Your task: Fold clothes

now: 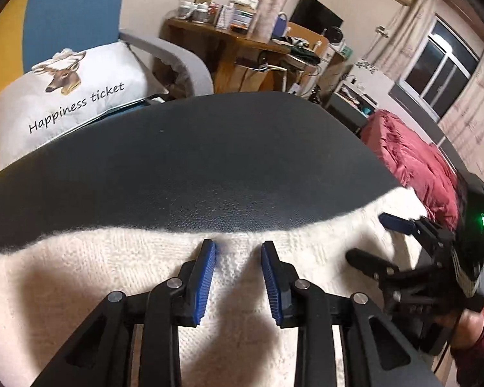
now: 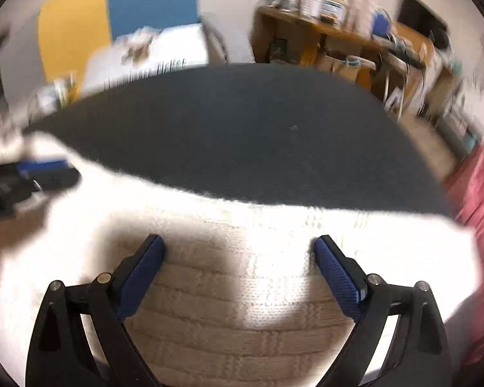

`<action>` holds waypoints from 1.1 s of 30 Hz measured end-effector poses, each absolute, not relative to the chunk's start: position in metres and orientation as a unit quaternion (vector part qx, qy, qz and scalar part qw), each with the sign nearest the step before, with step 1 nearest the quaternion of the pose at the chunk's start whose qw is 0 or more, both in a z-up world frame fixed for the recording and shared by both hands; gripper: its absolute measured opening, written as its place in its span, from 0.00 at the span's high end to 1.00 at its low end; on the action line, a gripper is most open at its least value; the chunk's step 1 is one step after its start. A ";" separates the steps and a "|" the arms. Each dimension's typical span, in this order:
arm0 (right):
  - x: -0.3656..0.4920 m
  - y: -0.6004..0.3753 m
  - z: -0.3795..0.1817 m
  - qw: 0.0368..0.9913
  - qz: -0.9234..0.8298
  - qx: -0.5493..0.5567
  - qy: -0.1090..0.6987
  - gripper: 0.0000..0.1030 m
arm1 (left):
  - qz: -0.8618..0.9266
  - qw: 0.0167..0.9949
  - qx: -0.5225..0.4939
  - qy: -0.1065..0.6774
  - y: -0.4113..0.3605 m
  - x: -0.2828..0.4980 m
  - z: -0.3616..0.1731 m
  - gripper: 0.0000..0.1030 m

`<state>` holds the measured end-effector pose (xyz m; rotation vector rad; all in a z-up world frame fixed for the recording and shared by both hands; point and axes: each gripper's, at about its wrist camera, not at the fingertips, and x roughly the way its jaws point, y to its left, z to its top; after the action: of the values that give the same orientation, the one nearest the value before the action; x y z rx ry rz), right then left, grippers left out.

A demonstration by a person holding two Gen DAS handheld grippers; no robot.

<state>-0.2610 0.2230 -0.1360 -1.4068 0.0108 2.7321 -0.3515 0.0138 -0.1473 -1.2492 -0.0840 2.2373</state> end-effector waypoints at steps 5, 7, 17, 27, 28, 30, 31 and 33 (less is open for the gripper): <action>-0.263 0.222 -0.133 0.028 0.886 -0.464 0.000 0.07 | 0.842 0.260 -0.468 -0.065 0.004 -0.347 -0.129 0.72; -0.255 0.225 -0.127 0.033 0.888 -0.459 -0.002 0.07 | 0.859 0.260 -0.436 -0.072 -0.006 -0.341 -0.116 0.71; -0.236 0.263 -0.141 0.085 0.882 -0.463 0.012 0.03 | 0.838 0.269 -0.475 -0.020 0.026 -0.346 -0.142 0.72; -0.231 0.268 -0.134 0.057 0.881 -0.468 0.039 0.00 | 0.886 0.232 -0.399 -0.046 -0.054 -0.277 -0.093 0.70; -0.231 0.265 -0.133 0.052 0.877 -0.475 0.038 0.00 | 0.890 0.223 -0.395 -0.045 -0.066 -0.267 -0.090 0.70; -0.224 0.248 -0.119 0.032 0.880 -0.472 0.038 0.00 | 0.898 0.204 -0.387 -0.044 -0.091 -0.247 -0.086 0.70; -0.220 0.233 -0.111 0.012 0.886 -0.463 0.028 0.00 | 0.901 0.187 -0.390 -0.041 -0.101 -0.237 -0.087 0.70; -0.212 0.197 -0.097 -0.031 0.894 -0.448 0.001 0.00 | 0.903 0.149 -0.402 -0.033 -0.120 -0.217 -0.092 0.70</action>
<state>-0.2123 0.1974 -0.0974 -1.4352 0.0017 2.8634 -0.2165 -0.1205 -0.0922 -1.1556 -0.0943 2.5953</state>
